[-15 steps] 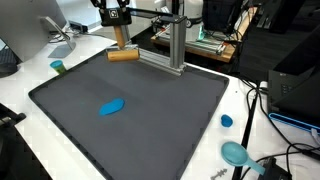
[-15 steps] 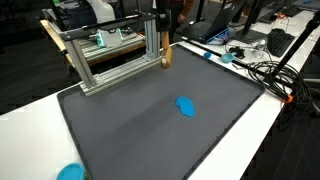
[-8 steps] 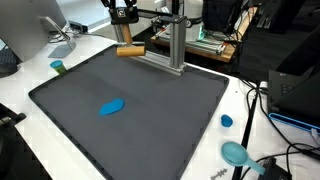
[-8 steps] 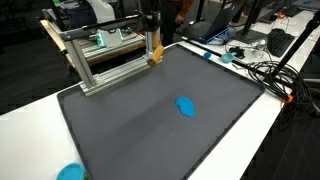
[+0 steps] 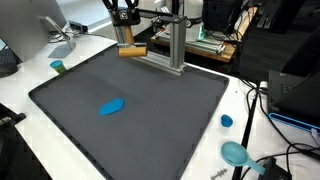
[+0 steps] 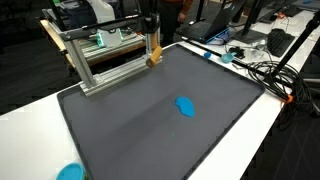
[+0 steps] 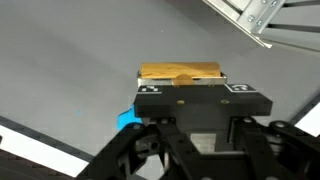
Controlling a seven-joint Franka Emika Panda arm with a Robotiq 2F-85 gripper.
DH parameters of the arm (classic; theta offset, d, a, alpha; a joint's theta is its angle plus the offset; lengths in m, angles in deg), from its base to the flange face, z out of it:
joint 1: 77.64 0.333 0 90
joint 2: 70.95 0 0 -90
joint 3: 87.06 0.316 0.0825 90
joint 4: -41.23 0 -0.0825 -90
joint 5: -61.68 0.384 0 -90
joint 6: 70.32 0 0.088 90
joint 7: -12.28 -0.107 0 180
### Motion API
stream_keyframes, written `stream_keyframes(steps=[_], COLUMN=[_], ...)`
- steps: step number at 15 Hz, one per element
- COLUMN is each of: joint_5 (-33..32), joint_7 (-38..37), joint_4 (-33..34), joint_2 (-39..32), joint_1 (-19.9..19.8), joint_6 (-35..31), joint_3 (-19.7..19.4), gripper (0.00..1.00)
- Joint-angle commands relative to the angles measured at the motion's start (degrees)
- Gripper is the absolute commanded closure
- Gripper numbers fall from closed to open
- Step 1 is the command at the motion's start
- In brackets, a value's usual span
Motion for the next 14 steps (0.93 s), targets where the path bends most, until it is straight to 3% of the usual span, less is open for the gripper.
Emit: stream_keyframes(steps=[1,5,12,13,14], joint_5=[-0.15,-0.89,0.42,-0.45,-0.53], joint_7=[-0.13,-3.55,-7.97,-6.45,-6.64], joint_4=[0.13,-2.31,-14.34,-9.69,-10.80], joint_2=[-0.02,3.35,16.14,9.79,11.16], joint_1=[1.16,1.04,1.40,1.80,1.96], joint_6=[0.18,1.39,1.08,1.53,1.54], joint_3=[-1.11,-1.00,-2.46,-2.86,-3.09], gripper=[0.78,0.78,0.78,0.78,0.53])
